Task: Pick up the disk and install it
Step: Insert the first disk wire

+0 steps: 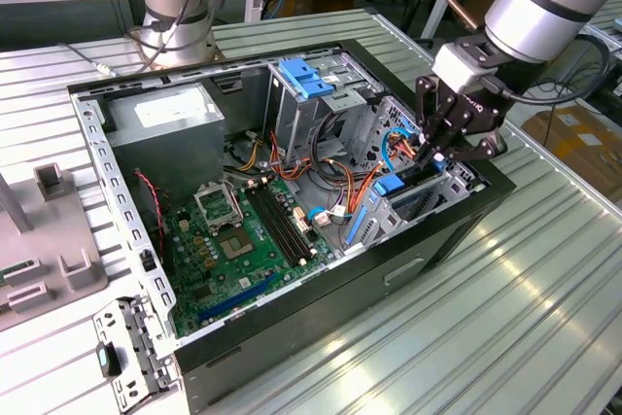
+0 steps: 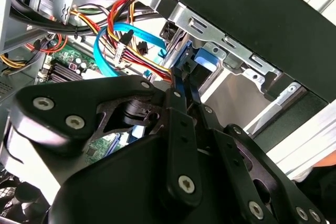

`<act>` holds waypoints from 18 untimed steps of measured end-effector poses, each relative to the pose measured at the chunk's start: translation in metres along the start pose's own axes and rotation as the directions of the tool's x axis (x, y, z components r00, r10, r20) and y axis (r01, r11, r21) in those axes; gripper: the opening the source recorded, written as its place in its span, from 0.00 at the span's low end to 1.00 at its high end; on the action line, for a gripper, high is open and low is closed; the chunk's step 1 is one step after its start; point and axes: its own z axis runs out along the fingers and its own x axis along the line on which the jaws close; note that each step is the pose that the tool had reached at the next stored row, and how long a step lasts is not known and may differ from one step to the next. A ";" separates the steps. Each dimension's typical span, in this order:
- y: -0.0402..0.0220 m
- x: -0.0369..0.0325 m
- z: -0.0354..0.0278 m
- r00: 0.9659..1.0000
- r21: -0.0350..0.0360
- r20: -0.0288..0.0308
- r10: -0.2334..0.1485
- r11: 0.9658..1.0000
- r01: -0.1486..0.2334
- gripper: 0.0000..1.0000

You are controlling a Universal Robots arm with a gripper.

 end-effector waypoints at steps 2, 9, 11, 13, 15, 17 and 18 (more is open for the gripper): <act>-0.0001 0.0002 0.0012 1.000 0.000 0.000 0.000 1.000 0.000 0.17; -0.0001 0.0004 0.0023 1.000 0.000 0.000 0.000 1.000 0.000 0.18; -0.0001 0.0004 0.0022 1.000 0.000 0.000 0.000 1.000 0.000 0.31; -0.0001 0.0004 0.0022 1.000 0.000 0.000 0.000 1.000 0.000 0.31; 0.0000 0.0002 -0.0003 1.000 0.000 0.000 0.000 1.000 0.000 0.31; 0.0001 0.0000 -0.0040 1.000 0.000 0.002 0.000 1.000 0.000 0.31; 0.0002 -0.0001 -0.0057 1.000 0.000 0.002 0.000 1.000 0.000 0.31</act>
